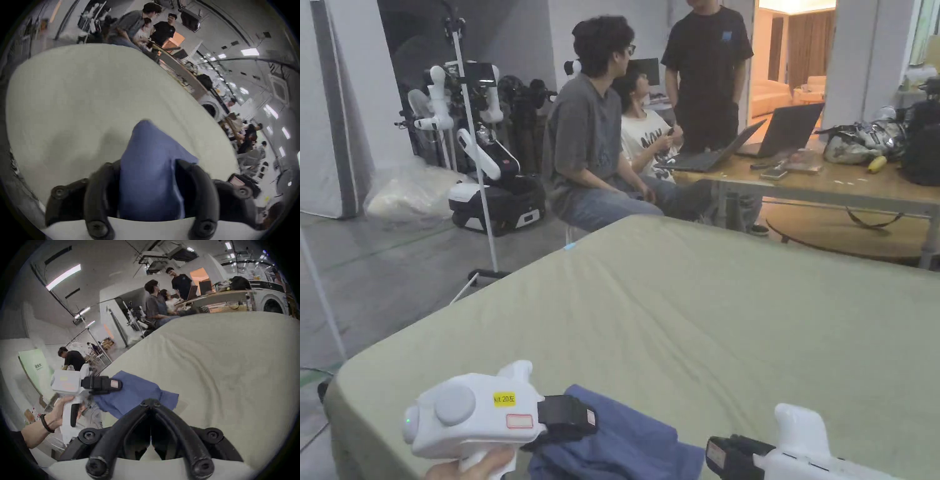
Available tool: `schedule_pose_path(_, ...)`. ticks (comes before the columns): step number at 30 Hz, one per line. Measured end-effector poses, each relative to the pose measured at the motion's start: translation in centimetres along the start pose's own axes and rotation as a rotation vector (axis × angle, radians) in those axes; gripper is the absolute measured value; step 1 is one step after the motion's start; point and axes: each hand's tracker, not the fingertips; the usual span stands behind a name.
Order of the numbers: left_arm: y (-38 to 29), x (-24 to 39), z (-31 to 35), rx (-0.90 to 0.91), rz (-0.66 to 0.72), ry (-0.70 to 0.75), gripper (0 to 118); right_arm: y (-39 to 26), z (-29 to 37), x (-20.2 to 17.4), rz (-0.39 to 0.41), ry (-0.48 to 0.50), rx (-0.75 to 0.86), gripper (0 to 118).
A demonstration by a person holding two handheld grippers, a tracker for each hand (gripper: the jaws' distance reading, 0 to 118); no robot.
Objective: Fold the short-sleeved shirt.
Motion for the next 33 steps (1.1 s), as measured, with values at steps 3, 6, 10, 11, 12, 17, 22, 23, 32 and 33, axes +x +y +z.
schedule_pose_path(3, 0.3, 1.8, 1.3, 0.084, -0.101, 0.2, 79, -0.4, 2.0, 0.8, 0.04, -0.033, 0.001, 0)
schedule_pose_path(6, -0.4, 5.2, 4.8, 0.248, -0.187, 0.339, 79, -0.3, 6.0, 2.3, 0.069, -0.115, 0.049, 0)
schedule_pose_path(10, -3.0, 12.0, 10.4, 0.494, -0.303, 0.116, 79, 0.1, 14.0, 3.7, 0.14, -0.236, 0.168, 0)
schedule_pose_path(11, -3.6, 13.9, 11.1, 0.517, -0.348, 0.095, 78, 0.3, 15.8, 4.0, 0.15, -0.266, 0.186, 0)
schedule_pose_path(12, -4.4, 16.2, 11.7, 0.54, -0.413, 0.057, 78, 0.3, 18.2, 4.0, 0.162, -0.301, 0.215, 0)
schedule_pose_path(17, -8.9, 27.2, 12.4, 0.648, -0.685, -0.073, 78, 0.0, 28.6, 4.3, 0.249, -0.506, 0.359, 0)
schedule_pose_path(22, -12.4, 34.9, 10.4, 0.63, -0.76, -0.264, 52, -1.4, 36.0, 4.2, 0.305, -0.724, 0.479, 0)
schedule_pose_path(23, -12.9, 35.8, 10.1, 0.623, -0.755, -0.261, 36, -1.8, 36.8, 4.2, 0.308, -0.757, 0.49, 0)
schedule_pose_path(32, -16.0, 37.8, 8.3, 0.613, -0.773, -0.279, 0, -4.0, 41.0, 6.8, 0.185, -0.902, 0.543, 0)
schedule_pose_path(33, -15.8, 37.8, 8.1, 0.612, -0.768, -0.275, 0, -4.2, 41.0, 6.9, 0.187, -0.898, 0.543, 0)
